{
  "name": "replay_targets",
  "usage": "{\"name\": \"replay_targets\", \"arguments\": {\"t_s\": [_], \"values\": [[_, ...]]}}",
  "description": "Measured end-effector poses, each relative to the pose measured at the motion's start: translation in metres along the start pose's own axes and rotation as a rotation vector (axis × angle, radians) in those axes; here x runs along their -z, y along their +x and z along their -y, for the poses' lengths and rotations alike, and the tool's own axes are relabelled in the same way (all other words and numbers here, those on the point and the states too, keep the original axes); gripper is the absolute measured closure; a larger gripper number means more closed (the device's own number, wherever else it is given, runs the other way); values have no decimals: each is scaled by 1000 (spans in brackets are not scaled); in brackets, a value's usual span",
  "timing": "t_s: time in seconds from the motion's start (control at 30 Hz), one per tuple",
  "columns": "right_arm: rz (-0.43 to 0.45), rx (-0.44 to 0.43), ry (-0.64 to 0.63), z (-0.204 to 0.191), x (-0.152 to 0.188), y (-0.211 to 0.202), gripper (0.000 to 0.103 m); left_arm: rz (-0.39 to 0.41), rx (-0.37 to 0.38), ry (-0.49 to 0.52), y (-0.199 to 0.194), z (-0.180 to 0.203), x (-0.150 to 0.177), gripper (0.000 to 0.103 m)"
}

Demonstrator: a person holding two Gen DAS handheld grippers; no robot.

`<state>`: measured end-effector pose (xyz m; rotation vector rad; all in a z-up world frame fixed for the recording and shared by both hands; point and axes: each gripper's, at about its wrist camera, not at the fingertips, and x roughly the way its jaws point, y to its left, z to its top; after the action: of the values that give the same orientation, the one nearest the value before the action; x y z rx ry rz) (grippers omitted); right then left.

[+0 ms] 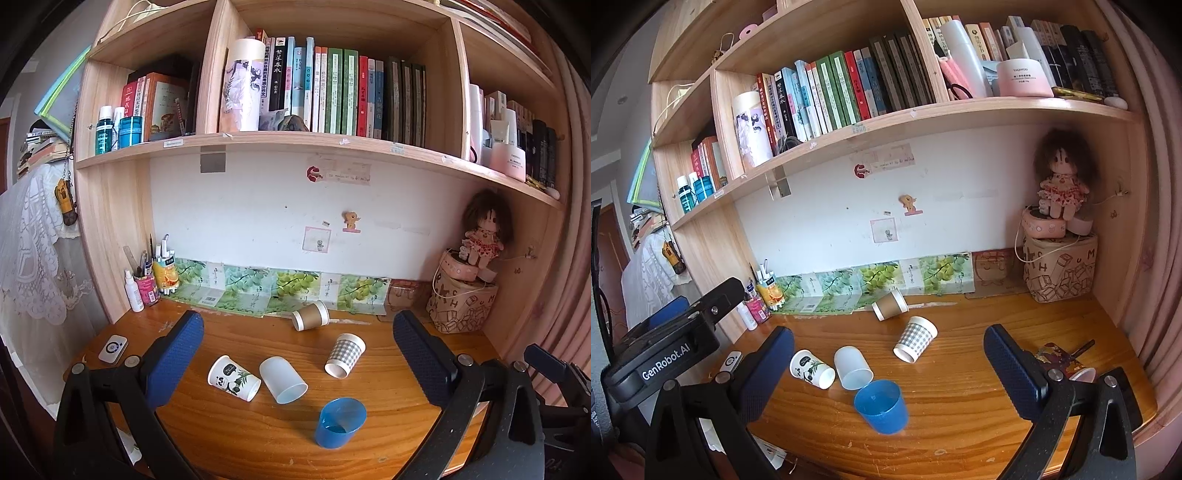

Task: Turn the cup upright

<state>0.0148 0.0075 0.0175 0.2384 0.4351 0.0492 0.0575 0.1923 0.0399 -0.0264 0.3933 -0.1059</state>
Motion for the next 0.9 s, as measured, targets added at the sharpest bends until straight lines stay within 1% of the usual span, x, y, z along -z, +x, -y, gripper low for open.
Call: {"name": "replay_targets", "arguments": {"t_s": [0.17,0.5,0.7,0.9], "values": [[-3,-11,1,1,-1,3,0,-29,-28,17,7,3,2,1],[-54,-23,15,1,3,10,0,-97,-54,17,15,0,10,1],[-93,-18,25,-6,4,22,0,-137,-54,7,26,-9,12,1],[-157,7,34,-18,6,43,0,-206,-37,-4,49,-22,14,1]]}}
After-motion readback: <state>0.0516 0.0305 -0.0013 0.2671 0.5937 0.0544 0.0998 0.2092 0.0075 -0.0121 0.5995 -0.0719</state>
